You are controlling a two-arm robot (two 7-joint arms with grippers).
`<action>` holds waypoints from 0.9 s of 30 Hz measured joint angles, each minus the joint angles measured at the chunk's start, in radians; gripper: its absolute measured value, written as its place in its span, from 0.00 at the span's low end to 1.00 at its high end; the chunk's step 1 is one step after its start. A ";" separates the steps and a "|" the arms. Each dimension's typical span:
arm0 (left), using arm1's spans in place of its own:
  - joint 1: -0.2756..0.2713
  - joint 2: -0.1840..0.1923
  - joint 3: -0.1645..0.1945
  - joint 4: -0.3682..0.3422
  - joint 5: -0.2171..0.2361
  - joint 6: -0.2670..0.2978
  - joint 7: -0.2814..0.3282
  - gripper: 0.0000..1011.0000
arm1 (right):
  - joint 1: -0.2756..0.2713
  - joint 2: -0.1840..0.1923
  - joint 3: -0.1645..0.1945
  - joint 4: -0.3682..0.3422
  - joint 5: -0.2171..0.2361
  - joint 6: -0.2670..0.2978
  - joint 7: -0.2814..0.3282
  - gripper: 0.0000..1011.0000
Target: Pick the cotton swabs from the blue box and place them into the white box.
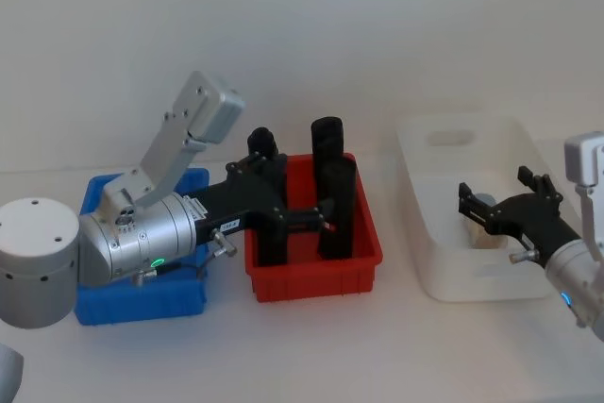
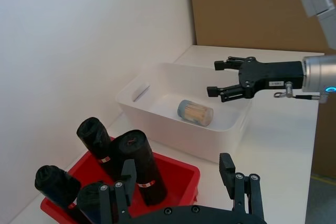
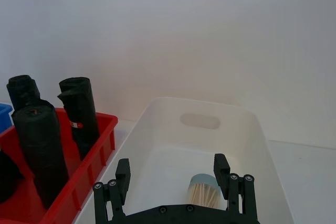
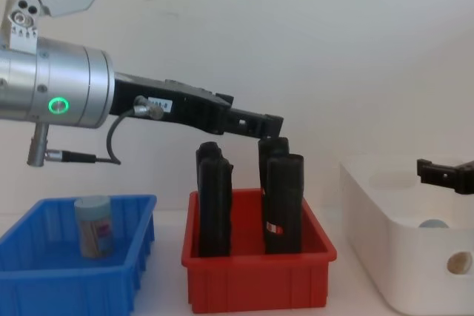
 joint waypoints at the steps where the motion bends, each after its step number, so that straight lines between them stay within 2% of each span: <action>1: 0.004 0.000 0.002 -0.001 0.001 -0.006 0.010 0.99 | -0.006 0.001 0.000 -0.009 0.001 0.000 -0.001 0.99; 27: 0.139 -0.005 0.057 -0.032 0.021 -0.207 0.362 0.99 | -0.257 0.052 -0.016 -0.335 0.057 -0.021 -0.027 0.99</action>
